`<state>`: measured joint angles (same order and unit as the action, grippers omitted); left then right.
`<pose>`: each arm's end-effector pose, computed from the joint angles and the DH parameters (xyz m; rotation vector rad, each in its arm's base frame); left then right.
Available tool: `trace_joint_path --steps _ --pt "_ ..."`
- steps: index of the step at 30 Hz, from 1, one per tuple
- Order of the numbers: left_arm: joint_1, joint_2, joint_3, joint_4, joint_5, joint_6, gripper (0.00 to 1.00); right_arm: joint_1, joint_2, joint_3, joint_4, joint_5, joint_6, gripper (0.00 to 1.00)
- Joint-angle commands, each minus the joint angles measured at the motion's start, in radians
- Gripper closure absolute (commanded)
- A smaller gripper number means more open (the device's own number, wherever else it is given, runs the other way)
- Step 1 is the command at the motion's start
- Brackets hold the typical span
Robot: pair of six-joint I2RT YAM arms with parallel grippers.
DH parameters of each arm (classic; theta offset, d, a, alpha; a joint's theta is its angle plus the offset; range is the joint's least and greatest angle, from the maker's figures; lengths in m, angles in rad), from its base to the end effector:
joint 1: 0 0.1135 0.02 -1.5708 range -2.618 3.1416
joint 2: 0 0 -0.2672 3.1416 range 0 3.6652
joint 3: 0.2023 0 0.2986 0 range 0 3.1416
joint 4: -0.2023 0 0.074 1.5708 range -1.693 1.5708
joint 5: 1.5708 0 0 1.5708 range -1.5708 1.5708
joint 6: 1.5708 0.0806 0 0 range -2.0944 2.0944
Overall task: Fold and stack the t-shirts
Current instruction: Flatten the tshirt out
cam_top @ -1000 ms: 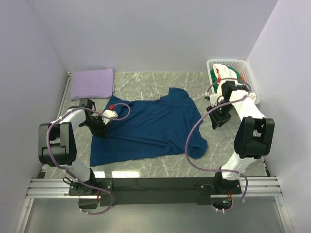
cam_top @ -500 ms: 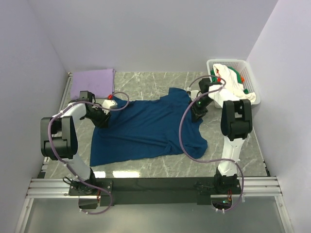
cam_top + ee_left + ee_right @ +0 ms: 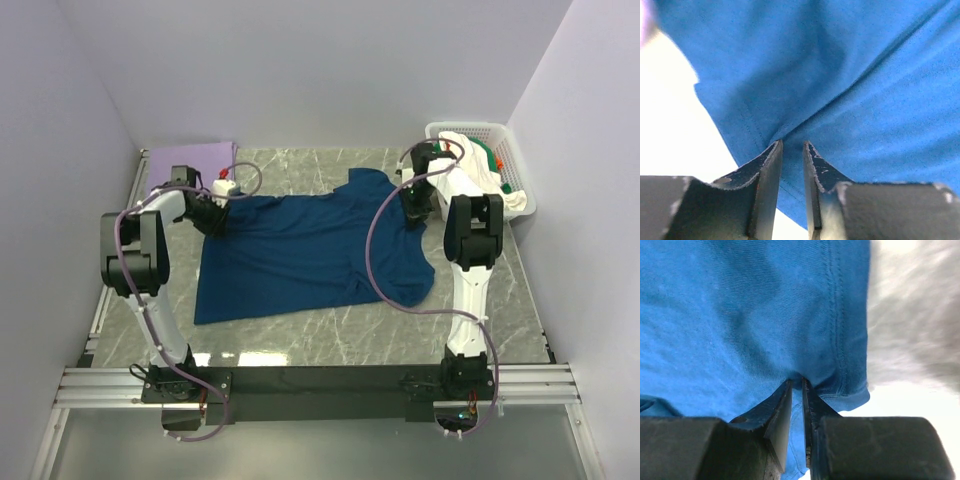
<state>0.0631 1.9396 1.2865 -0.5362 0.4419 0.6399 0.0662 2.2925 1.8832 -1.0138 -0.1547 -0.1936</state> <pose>0.4411 -0.0067 0.0963 0.8513 2.4713 -0.3771 0.5094 0.0462 0.1007 -0.4025 2.9496 0.2162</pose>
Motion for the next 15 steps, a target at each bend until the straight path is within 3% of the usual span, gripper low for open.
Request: trace_joint_path --steps 1,7,11,15 --pt "0.000 0.108 0.077 0.021 -0.092 -0.049 0.70 -0.031 0.073 0.079 -0.014 0.130 0.008 0.79" --pt "0.000 0.185 0.201 0.001 -0.108 -0.066 0.72 -0.062 0.045 0.048 0.012 0.129 -0.016 0.79" --pt "0.003 0.121 0.191 -0.048 0.042 -0.008 0.65 -0.051 -0.045 0.007 0.020 -0.050 -0.069 0.71" --pt "-0.026 -0.089 0.125 -0.096 0.278 0.055 0.59 -0.011 -0.178 0.002 -0.032 -0.173 -0.096 0.65"
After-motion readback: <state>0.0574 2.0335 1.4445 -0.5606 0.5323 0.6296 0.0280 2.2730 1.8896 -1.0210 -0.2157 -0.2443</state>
